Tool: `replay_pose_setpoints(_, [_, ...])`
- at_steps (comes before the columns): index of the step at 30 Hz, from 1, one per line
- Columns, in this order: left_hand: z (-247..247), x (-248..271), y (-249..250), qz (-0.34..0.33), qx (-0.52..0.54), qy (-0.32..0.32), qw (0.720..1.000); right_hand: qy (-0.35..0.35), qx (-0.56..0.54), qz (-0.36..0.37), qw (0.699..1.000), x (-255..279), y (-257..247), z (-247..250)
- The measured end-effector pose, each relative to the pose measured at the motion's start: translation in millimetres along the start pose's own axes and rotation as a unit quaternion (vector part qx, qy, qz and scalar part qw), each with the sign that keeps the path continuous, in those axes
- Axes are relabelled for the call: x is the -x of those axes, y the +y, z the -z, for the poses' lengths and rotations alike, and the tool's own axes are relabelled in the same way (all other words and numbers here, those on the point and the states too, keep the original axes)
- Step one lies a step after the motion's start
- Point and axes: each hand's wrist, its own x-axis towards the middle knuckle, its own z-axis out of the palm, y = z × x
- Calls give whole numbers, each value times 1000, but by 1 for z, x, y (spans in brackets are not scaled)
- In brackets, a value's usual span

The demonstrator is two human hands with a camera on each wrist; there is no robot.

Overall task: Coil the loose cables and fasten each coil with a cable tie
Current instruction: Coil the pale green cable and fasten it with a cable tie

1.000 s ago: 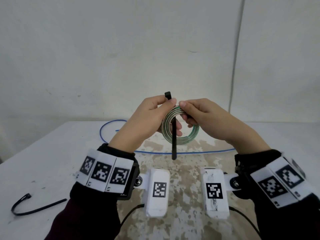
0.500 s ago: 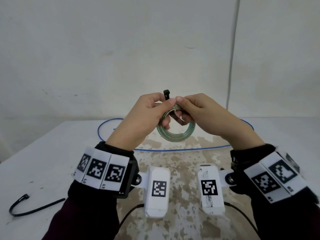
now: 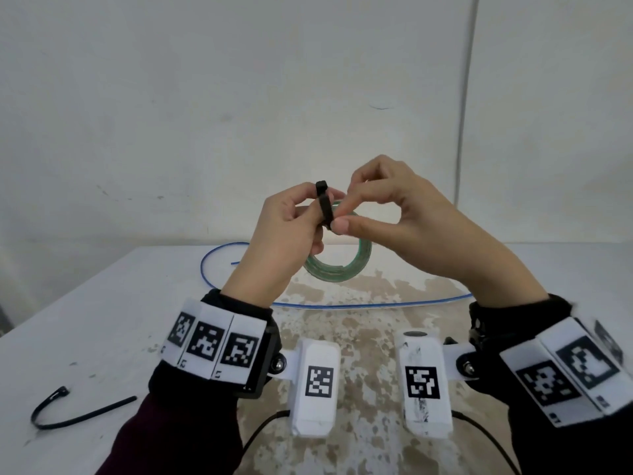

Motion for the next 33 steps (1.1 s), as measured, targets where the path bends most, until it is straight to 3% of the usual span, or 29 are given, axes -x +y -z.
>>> replay_pose_setpoints(6, [-6,4,3,17,-29,-89,995,6,-103,-34,994,-5,1,-6])
replay_pose_setpoints(11, [-7,1,0,1,-23,-40,999,37,-142,-111,983,-5,-2,-4])
replay_pose_setpoints(15, [0,-2,-4,-9,-21,-1,1000,-3,-168,-166,972,-3,-1,1])
replay_pose_setpoints(23, [-3,0,0,-43,-64,11,997,-24,-197,-178,964,-5,-6,-7])
replay_pose_setpoints(33, [-3,-1,-2,-49,-83,15,995,5,-191,-195,962,-7,-1,-10])
